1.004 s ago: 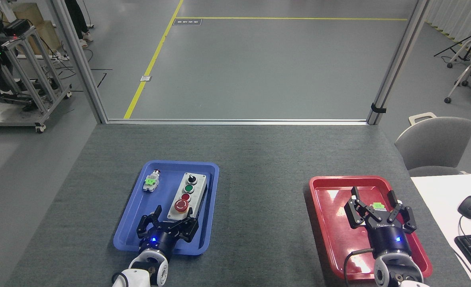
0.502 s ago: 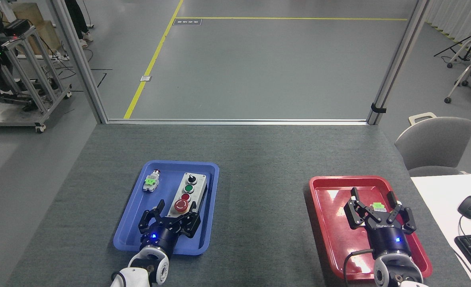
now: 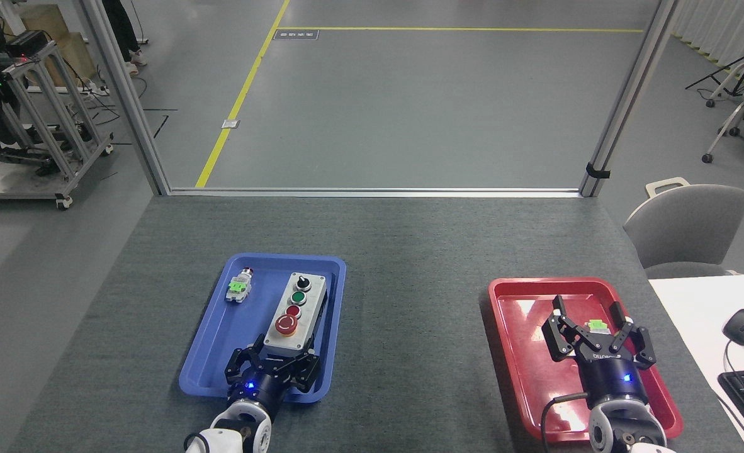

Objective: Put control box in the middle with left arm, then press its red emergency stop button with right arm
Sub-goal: 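Close the left gripper on the near end of the control box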

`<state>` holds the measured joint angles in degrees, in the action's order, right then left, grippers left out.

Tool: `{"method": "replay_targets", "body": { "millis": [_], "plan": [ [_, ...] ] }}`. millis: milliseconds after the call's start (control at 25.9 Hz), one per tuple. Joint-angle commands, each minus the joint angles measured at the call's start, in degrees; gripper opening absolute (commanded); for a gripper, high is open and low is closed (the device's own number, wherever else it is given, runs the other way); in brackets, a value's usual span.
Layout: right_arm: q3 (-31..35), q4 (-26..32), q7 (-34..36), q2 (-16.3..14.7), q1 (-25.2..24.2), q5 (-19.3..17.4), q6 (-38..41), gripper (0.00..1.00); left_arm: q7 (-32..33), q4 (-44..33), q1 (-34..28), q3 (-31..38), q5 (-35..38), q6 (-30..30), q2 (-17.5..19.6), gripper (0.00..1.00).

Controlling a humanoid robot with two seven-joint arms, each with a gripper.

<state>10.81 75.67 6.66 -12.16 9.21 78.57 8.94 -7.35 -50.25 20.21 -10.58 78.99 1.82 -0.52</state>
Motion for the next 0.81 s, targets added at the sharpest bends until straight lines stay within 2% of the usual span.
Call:
{"method": "replay_targets", "body": {
  "millis": [0,309,347,502,579,656,695,772],
  "plan": [
    [0.0,0.0,-0.1,0.0,0.1,0.0,0.0,1.0,0.0,5.0,3.5,-0.1,0.0,-0.2,0.0,0.99],
    [0.0,0.0,0.0,0.0,0.0,0.0,-0.1,1.0,0.0,8.9,5.5,-0.7,0.0,-0.3,-0.4,0.97],
    [0.0,0.0,0.0,0.0,0.1,0.0,-0.1,1.0,0.0,8.9,5.7,-0.7,0.0,-0.3,-0.4,0.9],
    [0.0,0.0,0.0,0.0,0.1,0.0,0.0,1.0,0.1,10.1,6.9,-1.5,0.0,-0.3,-0.4,0.49],
    [0.0,0.0,0.0,0.0,0.1,-0.1,-0.1,1.0,0.1,10.6,7.4,-1.5,-0.2,-0.3,-0.1,0.33],
    [0.0,0.0,0.0,0.0,0.1,0.0,-0.1,1.0,0.1,10.1,7.4,-1.5,-0.9,-0.1,0.3,0.05],
    [0.0,0.0,0.0,0.0,0.1,0.0,-0.1,1.0,0.0,9.7,7.5,-1.5,-1.0,0.3,0.3,0.0],
    [0.0,0.0,0.0,0.0,0.1,-0.1,0.0,1.0,0.0,7.4,7.4,-1.3,-1.0,0.4,0.6,0.0]
  ]
}}
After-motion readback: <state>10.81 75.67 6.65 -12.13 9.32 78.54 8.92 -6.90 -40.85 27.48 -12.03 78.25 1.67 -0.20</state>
